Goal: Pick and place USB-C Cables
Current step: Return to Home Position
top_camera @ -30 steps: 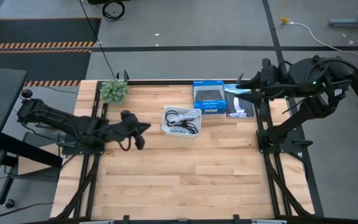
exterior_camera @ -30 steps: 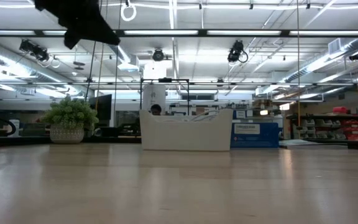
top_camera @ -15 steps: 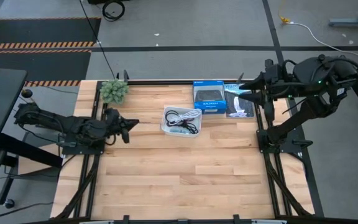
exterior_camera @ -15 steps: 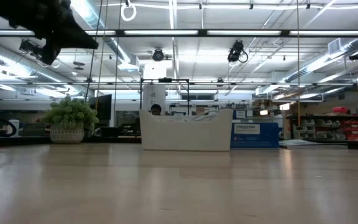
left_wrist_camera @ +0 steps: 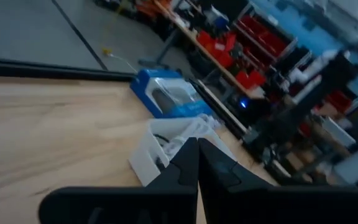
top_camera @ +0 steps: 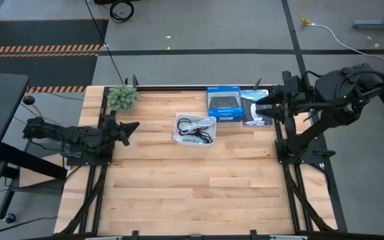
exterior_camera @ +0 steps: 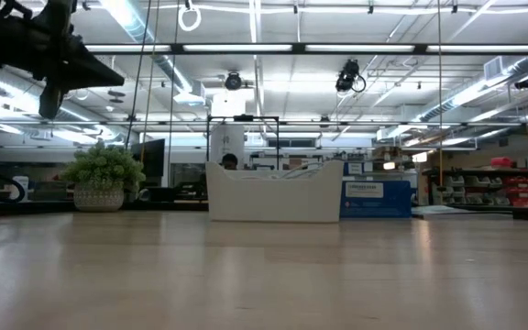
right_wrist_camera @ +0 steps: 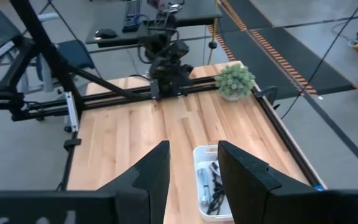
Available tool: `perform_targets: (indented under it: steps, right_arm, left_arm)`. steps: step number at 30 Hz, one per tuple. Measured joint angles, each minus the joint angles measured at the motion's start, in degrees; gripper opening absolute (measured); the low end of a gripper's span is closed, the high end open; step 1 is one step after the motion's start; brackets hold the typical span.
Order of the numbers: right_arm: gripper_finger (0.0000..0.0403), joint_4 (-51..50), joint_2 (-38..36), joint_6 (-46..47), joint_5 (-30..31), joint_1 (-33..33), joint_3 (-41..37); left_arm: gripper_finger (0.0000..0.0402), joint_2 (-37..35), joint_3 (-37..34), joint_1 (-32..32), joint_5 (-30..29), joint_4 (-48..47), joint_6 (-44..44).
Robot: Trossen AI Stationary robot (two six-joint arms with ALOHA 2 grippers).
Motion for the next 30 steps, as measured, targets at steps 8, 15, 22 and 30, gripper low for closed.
perform_targets:
  steps: [8, 15, 22, 30]
  right_arm:
    - [0.0142, 0.3, 2.03, 0.15, 1.4, 2.47, 0.0]
    - [0.0142, 3.38, 2.82, -0.9, 1.42, 3.63, -0.02]
    - [0.0142, 4.78, 2.08, 1.38, 1.41, 5.72, -0.02]
    - [0.0142, 10.24, 0.03, 2.07, 1.4, 7.18, -0.02]
  left_arm:
    - [0.0002, -8.51, -2.31, 0.0, -2.94, -8.58, -5.16]
    - [0.0001, -12.58, -2.31, 0.0, -3.4, -13.73, -6.0]
    - [0.0001, -13.64, -2.31, 0.0, -3.58, -18.5, -7.47]
    - [0.0001, -13.66, -2.31, 0.0, 1.0, -20.61, -7.54]
